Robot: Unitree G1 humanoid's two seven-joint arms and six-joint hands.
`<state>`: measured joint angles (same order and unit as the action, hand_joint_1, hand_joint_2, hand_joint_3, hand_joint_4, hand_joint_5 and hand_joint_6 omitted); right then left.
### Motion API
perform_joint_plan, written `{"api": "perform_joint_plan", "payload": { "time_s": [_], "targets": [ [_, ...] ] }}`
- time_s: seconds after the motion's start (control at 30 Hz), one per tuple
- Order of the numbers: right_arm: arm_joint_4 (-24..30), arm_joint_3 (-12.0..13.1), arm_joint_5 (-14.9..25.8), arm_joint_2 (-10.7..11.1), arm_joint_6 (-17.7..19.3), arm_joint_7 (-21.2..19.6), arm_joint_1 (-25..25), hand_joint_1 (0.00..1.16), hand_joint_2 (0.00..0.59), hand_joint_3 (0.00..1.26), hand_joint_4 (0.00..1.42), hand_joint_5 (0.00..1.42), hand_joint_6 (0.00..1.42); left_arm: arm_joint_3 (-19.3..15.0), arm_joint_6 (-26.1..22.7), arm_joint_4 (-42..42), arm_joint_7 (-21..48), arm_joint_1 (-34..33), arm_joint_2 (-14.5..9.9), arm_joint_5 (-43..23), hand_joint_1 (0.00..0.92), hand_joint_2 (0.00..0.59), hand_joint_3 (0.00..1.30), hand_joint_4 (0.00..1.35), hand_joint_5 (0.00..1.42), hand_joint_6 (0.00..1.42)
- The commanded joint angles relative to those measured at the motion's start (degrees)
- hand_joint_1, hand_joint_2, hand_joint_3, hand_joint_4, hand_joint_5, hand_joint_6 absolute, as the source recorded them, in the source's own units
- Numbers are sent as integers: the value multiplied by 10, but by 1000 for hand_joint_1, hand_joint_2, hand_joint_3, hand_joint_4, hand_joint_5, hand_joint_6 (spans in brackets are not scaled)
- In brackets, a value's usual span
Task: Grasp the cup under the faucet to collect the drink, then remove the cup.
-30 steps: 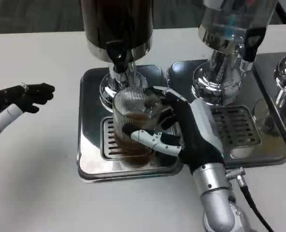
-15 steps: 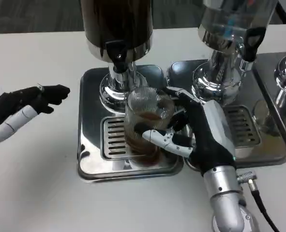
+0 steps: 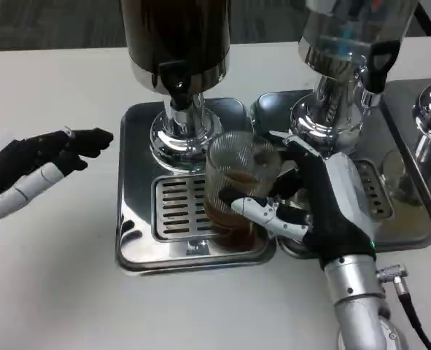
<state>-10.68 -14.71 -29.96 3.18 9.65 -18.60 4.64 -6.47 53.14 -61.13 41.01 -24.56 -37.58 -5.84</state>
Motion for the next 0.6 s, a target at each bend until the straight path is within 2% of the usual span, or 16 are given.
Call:
{"api": "perform_joint_plan", "payload": {
  "time_s": [0.03,0.6],
  "targets": [
    [48,2,-9,8,-1,1,-9,709,233,551,690,758,750,8,28,20,8,14,0,9,0,122,283,224,220,306],
    [144,15,-17,40,-30,41,-51,813,205,540,654,785,776,17,81,91,9,64,-18,11,0,118,246,172,184,278]
  ]
}}
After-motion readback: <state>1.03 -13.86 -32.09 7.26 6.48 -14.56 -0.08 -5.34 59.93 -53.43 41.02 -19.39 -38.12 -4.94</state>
